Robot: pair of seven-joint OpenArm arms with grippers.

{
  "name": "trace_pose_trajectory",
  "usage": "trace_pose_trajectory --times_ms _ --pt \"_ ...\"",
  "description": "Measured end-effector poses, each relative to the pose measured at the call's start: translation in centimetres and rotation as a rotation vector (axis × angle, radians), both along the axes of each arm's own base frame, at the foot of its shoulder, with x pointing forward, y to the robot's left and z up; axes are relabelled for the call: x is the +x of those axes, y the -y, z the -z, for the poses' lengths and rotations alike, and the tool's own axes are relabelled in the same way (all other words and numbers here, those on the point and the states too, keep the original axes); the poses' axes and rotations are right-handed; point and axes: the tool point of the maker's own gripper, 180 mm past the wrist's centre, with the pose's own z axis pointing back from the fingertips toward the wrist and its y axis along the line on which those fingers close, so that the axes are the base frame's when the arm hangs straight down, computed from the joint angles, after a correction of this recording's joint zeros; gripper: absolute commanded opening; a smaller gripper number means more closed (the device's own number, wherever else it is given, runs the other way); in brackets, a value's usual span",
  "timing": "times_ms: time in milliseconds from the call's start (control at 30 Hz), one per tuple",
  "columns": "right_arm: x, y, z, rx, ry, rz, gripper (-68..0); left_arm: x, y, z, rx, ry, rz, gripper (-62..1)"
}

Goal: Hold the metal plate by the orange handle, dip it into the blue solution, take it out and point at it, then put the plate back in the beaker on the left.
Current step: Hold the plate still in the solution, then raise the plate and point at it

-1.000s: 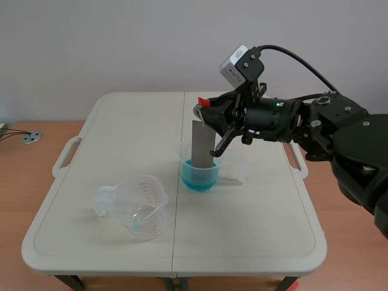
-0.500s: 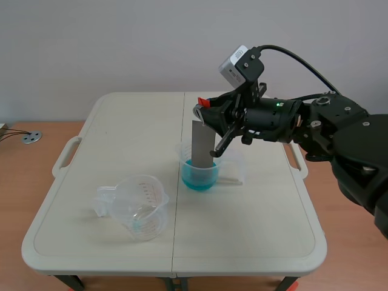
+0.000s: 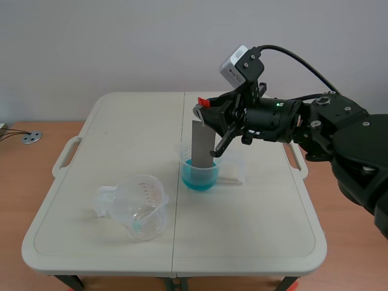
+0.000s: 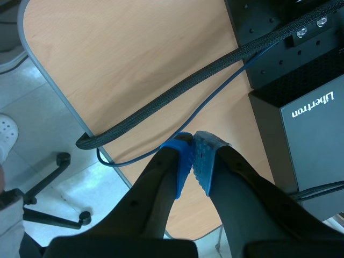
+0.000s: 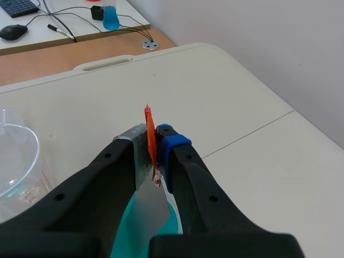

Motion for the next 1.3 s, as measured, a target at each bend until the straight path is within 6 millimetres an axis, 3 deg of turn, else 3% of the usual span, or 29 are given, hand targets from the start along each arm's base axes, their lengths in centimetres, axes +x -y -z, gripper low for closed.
trace_pose_trajectory --times_ms 700,1300 --pt "0.4 0.0 -0.5 -0.009 0.017 -0.002 -66.0 0.0 0.0 0.0 0.0 0.0 0.0 -58.2" --pt "0.6 -0.9 -4.6 -0.037 0.133 -0.02 -66.0 0.0 0.0 0.0 0.0 0.0 0.0 -58.2"
